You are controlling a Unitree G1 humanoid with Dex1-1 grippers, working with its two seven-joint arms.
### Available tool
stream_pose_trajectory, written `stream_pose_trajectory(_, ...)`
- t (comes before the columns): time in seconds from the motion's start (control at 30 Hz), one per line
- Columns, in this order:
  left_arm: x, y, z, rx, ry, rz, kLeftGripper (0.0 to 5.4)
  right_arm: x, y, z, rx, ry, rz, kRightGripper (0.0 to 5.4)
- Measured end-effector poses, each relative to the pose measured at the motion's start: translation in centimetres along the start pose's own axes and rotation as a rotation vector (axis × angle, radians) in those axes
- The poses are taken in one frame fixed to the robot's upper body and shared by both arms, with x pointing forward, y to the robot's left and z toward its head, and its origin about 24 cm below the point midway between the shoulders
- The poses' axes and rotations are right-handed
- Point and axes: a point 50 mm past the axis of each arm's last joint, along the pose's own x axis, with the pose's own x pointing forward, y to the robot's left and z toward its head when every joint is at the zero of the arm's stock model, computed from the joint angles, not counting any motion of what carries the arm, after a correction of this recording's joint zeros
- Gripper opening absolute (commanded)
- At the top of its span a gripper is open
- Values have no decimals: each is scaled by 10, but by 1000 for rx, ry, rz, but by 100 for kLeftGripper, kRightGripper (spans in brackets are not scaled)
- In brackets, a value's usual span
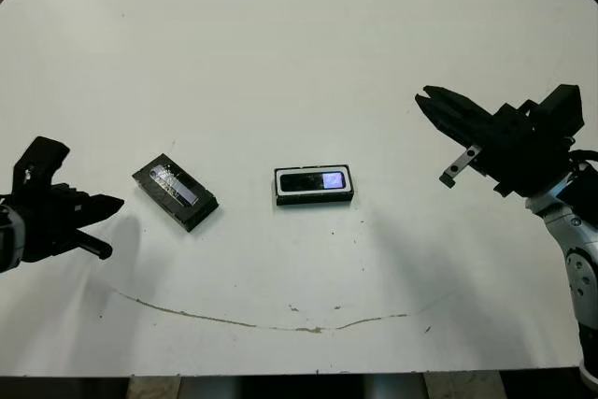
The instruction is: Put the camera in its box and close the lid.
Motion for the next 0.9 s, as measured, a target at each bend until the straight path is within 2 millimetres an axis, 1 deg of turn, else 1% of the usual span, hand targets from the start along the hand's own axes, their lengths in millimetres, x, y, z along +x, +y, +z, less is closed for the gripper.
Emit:
stream_pose_trajectory(0.13, 9, 1, 1, 7, 39, -17, 0, 1, -1, 0, 9, -1, 1, 2)
stream_pose_trajectory(0.37, 21, 4, 13, 39, 42, 1, 0, 3, -3, 2, 0, -1, 1, 2)
stream_pose_trajectory(0.7, 35, -8, 26, 74, 21, -10, 0, 7, -3, -1, 3, 7, 10, 2)
stream_pose_trajectory(0.9, 42, -13, 32, 59, 6, -22, 0, 8, -3, -1, -10, 10, 0, 2)
